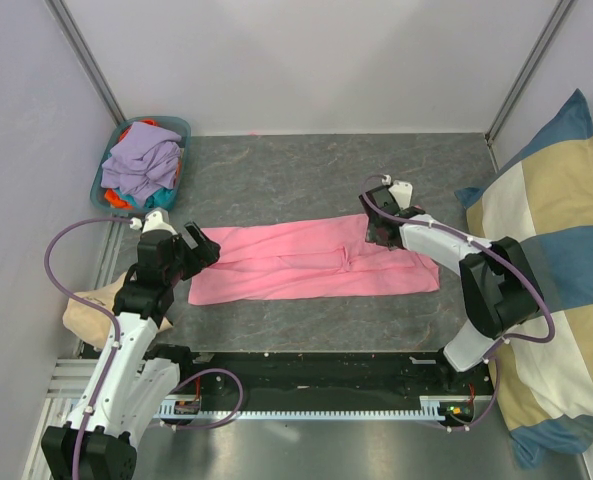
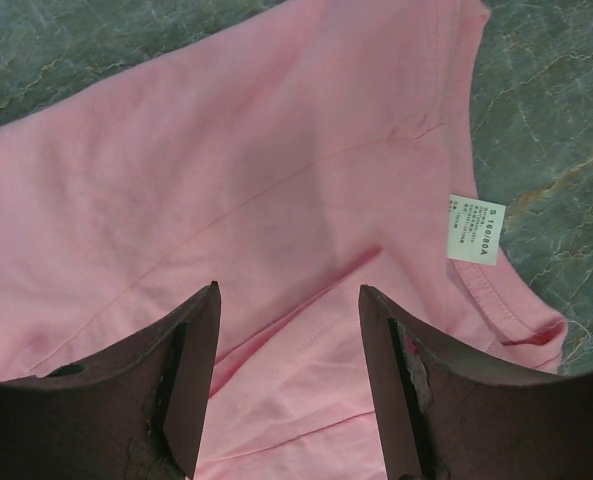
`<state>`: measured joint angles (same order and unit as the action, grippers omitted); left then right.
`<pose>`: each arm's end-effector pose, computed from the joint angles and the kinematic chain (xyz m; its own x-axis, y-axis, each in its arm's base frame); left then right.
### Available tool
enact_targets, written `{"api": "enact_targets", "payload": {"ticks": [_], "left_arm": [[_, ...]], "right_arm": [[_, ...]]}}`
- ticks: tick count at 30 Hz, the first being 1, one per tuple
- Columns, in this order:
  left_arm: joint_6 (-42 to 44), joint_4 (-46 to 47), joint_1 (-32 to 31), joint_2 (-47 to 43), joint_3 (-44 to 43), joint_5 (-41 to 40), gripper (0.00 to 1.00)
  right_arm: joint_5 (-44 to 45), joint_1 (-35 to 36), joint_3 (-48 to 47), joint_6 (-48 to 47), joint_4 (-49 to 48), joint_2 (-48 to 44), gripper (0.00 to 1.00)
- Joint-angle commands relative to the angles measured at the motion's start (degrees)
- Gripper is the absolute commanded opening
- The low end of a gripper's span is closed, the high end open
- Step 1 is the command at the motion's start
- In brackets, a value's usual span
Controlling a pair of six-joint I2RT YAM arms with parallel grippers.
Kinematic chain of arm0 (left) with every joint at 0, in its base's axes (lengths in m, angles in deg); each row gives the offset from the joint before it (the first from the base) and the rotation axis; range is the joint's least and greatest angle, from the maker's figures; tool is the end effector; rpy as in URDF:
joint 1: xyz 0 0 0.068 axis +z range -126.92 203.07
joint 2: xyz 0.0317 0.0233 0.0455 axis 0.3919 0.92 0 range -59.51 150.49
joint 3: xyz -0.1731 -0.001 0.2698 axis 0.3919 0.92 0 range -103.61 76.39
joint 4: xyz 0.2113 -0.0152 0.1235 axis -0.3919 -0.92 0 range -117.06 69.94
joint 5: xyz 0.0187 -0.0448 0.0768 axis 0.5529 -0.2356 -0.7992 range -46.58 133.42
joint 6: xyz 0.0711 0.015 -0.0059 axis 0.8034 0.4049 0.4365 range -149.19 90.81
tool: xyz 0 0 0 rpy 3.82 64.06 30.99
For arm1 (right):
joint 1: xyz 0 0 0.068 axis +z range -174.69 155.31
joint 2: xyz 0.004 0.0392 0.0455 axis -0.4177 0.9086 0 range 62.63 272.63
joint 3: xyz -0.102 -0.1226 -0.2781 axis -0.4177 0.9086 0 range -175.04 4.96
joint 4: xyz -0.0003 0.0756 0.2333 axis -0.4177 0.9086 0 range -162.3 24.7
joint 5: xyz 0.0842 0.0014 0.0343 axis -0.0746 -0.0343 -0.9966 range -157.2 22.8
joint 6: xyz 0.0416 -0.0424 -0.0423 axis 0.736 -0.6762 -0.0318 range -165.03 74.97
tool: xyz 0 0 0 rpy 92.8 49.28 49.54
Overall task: Fold and stack the t-shirts
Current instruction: Fold the tshirt
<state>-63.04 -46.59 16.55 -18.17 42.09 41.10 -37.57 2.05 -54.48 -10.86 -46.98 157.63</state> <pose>0.1297 -0.0123 0.2776 -0.5008 -0.5029 -0.7045 -0.2395 0.8626 -0.4456 0.3072 0.1213 0.2312 -0.7445 0.1716 -0.6452 0.2924 0.9526 -0.0841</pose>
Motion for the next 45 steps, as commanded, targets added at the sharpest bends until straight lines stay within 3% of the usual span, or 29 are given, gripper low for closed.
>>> {"api": "enact_targets", "payload": {"ticks": [1,3,4,7,10,45], "left_arm": [[-1.0,0.5,-0.2,-0.5,0.4,0.8,0.97],[-1.0,0.6,-0.2,-0.4,0.6,0.9,0.97],[-1.0,0.6,-0.2,-0.4,0.7,0.9,0.97],[-1.1,0.5,-0.2,-0.6,1.0,1.0,0.97],[-1.1,0.5,-0.2,-0.8,1.3,0.8,0.97],[-1.7,0.2,-0.1,-2.9,2.5,1.8,0.97]], "right_arm": [[2.1,0.0,-0.2,-0.8,-0.4,-0.7,0.68],[2.1,-0.1,0.7,-0.7,-0.4,-0.8,0.71],[2.1,0.0,1.1,-0.5,-0.4,-0.7,0.81],[1.8,0.0,2.5,-0.2,-0.4,-0.7,0.89],[1.4,0.0,3.1,-0.2,-0.4,-0.7,0.92],[-2.9,0.2,17.4,6.4,9.0,-25.2,0.95]]}}
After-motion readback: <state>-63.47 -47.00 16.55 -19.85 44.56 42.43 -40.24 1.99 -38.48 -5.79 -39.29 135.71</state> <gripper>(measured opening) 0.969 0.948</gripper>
